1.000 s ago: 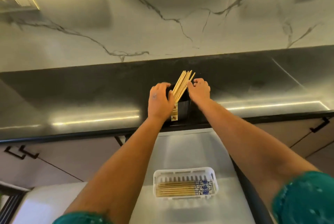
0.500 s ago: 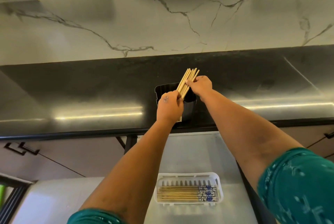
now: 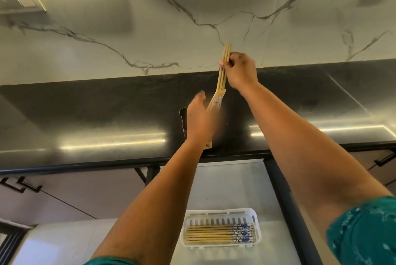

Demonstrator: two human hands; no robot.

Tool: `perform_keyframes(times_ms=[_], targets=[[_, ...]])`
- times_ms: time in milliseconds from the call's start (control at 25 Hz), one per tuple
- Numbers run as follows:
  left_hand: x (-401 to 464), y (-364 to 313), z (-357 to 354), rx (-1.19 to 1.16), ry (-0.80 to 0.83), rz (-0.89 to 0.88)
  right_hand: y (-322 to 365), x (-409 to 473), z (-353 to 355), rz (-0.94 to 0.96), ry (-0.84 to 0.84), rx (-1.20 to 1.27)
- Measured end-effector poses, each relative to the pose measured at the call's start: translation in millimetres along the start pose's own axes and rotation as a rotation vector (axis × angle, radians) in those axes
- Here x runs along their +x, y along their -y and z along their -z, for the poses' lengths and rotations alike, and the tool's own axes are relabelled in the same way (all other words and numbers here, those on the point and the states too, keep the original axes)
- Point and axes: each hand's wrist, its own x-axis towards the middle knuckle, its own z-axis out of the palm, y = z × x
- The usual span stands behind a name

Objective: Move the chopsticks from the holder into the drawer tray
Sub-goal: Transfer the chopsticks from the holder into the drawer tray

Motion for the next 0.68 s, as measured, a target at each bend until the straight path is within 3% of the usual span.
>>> perform_keyframes(times_ms=[120, 240, 320, 480, 680], targets=[[8.9, -39.9, 24.7, -0.240, 0.078, 0.013, 38.4, -21.5, 37.4, 0.176, -0.002, 0.007], [-6.8, -50.7, 45.1, -0.308, 0.337, 0.006, 60.3, -54.1, 54.3, 0.256, 0.226, 0.010], [-27.9, -41.3, 47.5, -0.436, 0.419, 0.094, 60.8, -74.7, 56.5, 0.225, 0.367, 0.017], [-94.2, 11.6, 35.5, -0.690, 0.353, 0.484, 17.4, -146.8, 22.9, 0.105, 0.366, 0.010], [-190.8, 81.0, 3.4, -0.771, 0.126, 1.049, -72.9, -317.0, -65.5, 0.054, 0.664, -0.498]])
